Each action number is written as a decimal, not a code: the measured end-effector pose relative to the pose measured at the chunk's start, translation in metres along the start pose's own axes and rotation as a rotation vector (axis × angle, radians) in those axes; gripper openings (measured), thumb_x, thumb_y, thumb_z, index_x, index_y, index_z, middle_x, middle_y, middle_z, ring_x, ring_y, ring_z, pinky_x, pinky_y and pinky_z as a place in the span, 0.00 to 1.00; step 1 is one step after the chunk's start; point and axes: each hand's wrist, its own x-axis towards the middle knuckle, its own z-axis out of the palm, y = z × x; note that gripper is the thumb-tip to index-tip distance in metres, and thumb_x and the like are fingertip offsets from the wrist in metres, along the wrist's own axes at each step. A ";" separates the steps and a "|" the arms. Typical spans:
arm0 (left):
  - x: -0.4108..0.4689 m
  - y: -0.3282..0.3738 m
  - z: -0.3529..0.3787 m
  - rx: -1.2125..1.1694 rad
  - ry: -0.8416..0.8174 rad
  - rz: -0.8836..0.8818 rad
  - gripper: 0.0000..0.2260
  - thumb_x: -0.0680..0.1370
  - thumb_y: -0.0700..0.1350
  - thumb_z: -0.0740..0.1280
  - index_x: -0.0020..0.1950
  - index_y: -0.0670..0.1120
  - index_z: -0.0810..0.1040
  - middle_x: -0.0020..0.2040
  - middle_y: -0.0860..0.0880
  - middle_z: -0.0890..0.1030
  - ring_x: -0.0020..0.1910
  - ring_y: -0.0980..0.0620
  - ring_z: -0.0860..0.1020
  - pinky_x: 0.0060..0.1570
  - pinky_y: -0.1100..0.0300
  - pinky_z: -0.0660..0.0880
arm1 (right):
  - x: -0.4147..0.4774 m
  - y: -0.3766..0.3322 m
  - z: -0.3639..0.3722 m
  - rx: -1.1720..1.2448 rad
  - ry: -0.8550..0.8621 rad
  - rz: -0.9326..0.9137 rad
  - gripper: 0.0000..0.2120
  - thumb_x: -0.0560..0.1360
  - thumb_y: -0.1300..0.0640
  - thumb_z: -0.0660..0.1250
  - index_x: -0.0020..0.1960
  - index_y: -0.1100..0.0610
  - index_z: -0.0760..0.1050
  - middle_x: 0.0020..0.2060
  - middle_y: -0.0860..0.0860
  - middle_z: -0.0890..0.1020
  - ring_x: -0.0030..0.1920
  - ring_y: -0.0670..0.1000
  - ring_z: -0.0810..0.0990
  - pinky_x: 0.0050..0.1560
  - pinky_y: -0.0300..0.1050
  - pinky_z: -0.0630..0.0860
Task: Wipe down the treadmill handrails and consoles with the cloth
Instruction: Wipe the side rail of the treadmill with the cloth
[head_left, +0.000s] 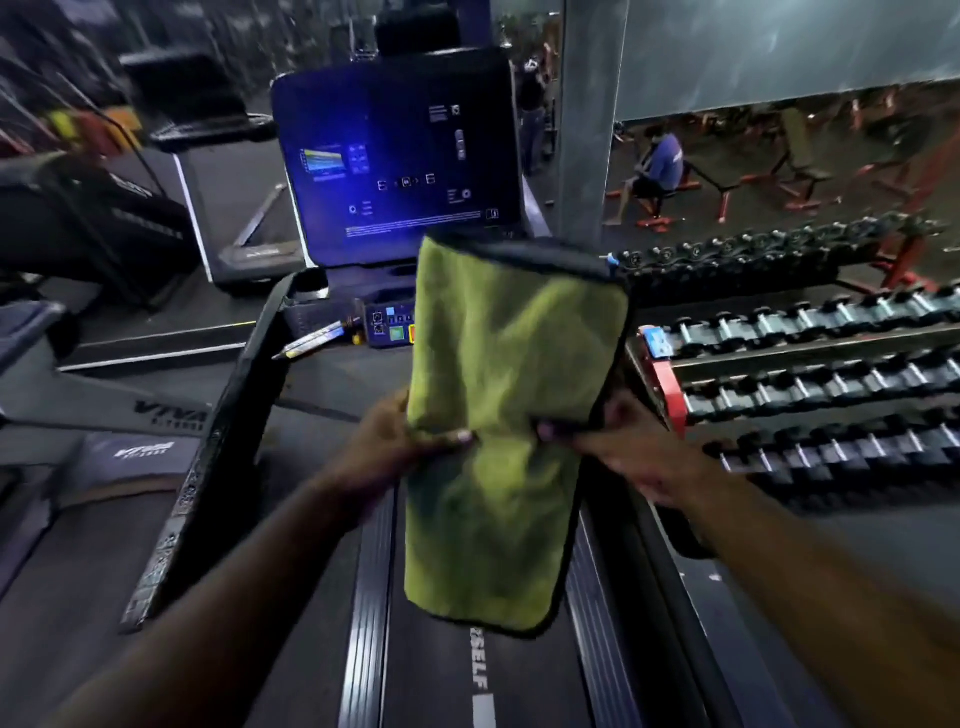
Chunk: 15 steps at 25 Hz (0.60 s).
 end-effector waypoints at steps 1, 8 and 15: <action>0.004 -0.014 0.008 0.017 0.074 -0.064 0.30 0.63 0.48 0.87 0.59 0.41 0.81 0.54 0.40 0.87 0.50 0.44 0.83 0.50 0.52 0.79 | 0.004 0.020 -0.004 -0.045 0.064 0.052 0.17 0.74 0.63 0.78 0.61 0.58 0.83 0.58 0.52 0.87 0.61 0.52 0.85 0.70 0.61 0.77; 0.082 -0.027 -0.004 0.003 0.263 -0.046 0.36 0.67 0.37 0.84 0.68 0.52 0.70 0.54 0.38 0.85 0.50 0.44 0.85 0.46 0.53 0.83 | 0.066 0.056 -0.006 0.181 0.268 0.219 0.52 0.61 0.59 0.87 0.77 0.48 0.64 0.61 0.55 0.84 0.56 0.48 0.86 0.50 0.48 0.82; 0.179 -0.023 -0.054 0.852 0.137 0.298 0.21 0.65 0.39 0.82 0.55 0.49 0.82 0.49 0.51 0.81 0.49 0.48 0.79 0.45 0.56 0.71 | 0.142 0.040 -0.014 -0.809 0.147 0.072 0.48 0.60 0.54 0.88 0.75 0.44 0.71 0.63 0.44 0.80 0.59 0.44 0.79 0.60 0.30 0.73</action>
